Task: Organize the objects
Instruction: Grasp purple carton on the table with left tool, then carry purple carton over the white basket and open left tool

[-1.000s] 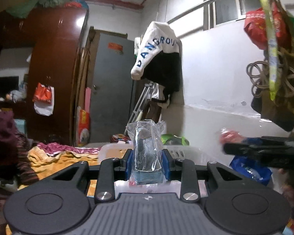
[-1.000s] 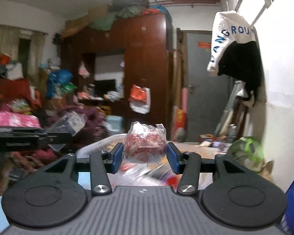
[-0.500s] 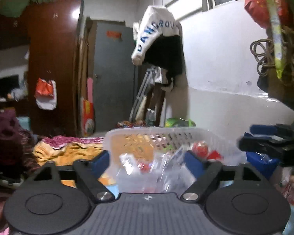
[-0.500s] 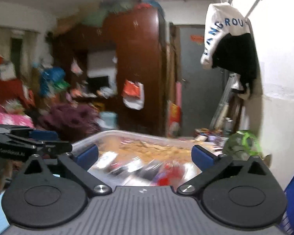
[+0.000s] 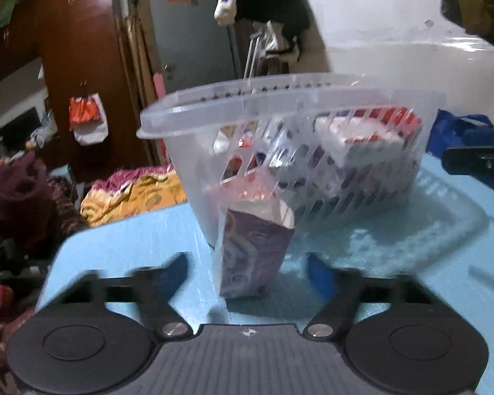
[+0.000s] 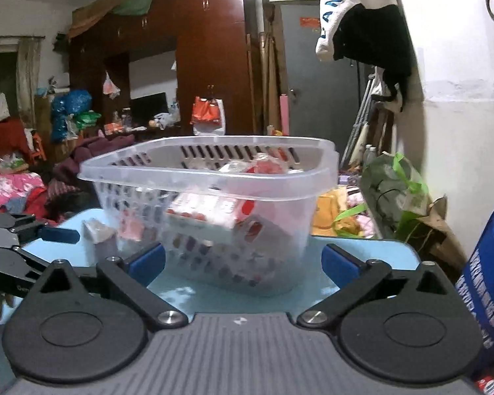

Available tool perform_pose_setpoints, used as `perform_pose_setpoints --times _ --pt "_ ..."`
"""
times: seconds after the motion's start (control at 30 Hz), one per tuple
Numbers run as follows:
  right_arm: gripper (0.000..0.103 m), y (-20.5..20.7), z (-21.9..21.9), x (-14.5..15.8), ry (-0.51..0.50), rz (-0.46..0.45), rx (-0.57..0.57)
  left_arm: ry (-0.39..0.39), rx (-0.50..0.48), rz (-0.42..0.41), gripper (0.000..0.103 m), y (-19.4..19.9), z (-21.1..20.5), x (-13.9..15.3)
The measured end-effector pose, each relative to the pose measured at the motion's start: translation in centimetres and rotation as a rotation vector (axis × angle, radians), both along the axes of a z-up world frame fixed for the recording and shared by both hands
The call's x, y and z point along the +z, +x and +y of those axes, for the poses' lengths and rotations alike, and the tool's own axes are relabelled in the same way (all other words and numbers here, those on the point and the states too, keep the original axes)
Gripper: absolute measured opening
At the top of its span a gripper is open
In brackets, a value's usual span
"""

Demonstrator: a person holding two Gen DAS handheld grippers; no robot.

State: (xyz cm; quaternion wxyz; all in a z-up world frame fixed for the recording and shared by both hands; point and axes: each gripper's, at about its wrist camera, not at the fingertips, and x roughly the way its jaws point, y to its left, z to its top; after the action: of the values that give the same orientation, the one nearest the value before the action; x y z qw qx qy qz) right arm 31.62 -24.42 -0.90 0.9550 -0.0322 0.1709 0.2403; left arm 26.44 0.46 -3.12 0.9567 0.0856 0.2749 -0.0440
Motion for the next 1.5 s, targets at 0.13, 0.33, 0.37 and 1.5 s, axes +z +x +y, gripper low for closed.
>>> perform_pose_setpoints --times 0.13,0.33,0.37,1.5 --pt "0.103 0.3 -0.4 -0.5 -0.008 -0.015 -0.022 -0.016 0.01 -0.027 0.043 -0.8 0.5 0.0" --pt "0.103 0.4 -0.7 -1.1 0.004 -0.028 -0.032 -0.082 -0.014 -0.109 0.043 -3.4 1.3 1.1" --pt "0.103 0.5 -0.6 -1.2 0.003 -0.026 -0.032 -0.084 -0.017 -0.119 0.043 -3.7 1.4 1.2" --pt "0.103 -0.4 0.4 8.9 0.048 -0.154 0.012 -0.226 -0.079 -0.198 0.043 1.2 0.8 11.0"
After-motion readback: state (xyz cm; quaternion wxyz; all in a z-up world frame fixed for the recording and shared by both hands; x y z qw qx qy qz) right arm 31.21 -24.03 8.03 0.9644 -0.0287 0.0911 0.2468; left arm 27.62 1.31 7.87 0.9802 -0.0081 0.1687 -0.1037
